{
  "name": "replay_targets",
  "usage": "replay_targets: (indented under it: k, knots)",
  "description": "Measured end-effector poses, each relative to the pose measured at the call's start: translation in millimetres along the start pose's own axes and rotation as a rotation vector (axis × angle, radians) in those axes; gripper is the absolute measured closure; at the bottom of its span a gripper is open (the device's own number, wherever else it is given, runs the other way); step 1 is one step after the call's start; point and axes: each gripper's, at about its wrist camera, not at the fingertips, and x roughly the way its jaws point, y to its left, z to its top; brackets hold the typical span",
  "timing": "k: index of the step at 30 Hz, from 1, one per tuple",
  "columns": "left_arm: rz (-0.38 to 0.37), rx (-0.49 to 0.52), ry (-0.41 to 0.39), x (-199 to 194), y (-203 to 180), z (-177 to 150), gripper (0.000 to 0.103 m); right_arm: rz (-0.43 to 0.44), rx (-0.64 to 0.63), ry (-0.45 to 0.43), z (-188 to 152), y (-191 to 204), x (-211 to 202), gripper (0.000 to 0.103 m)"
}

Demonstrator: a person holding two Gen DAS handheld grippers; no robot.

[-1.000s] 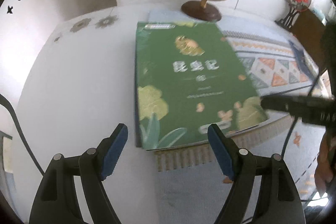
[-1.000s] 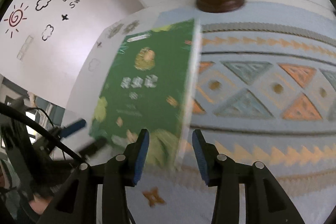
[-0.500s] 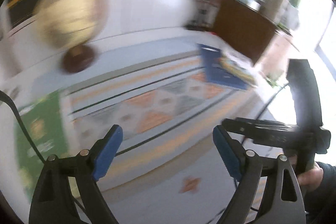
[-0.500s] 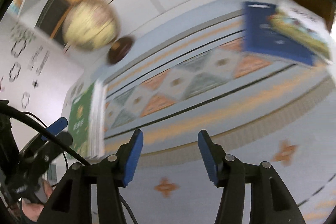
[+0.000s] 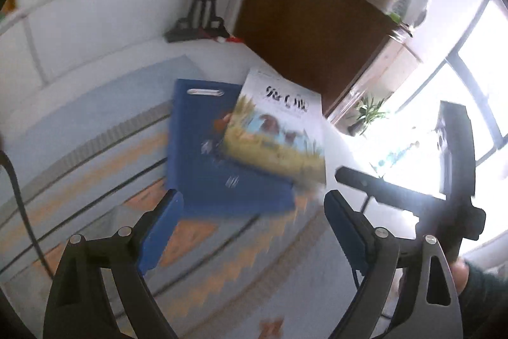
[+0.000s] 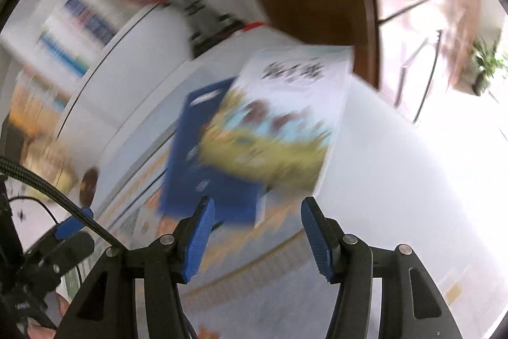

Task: Organize books

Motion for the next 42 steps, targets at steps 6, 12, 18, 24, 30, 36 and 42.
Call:
replay_targets:
  k: [6,12,18,24,30,36,42]
  knots:
    - [0.028,-0.072,0.023,76.9,6.0,36.3,0.013,-0.025,0.045,0.026,32.2,-36.8,24.4,0.048]
    - [0.031,-0.083,0.056,119.5,12.5,54.6,0.013,-0.048,0.004,0.045,49.5,-37.0,48.0,0.048]
    - [-0.092,-0.119,0.113,139.0,14.7,54.5,0.010,-0.012,0.054,0.085,61.8,-51.9,68.5,0.048]
    - [-0.166,-0.140,0.126,130.3,9.6,38.4,0.010,0.023,-0.020,0.136,71.6,-51.0,75.4,0.043]
    - [-0.159,-0.130,0.094,98.8,0.7,5.2,0.010,0.015,-0.175,0.146,61.9,-28.2,62.5,0.041]
    - [-0.067,-0.263,0.077,40.5,17.0,-76.1,0.010,0.078,-0.330,0.191,18.1,27.8,50.9,0.028]
    - [0.000,-0.501,0.041,-11.1,50.4,-156.8,0.010,0.146,-0.528,0.285,-47.6,90.6,58.2,0.028]
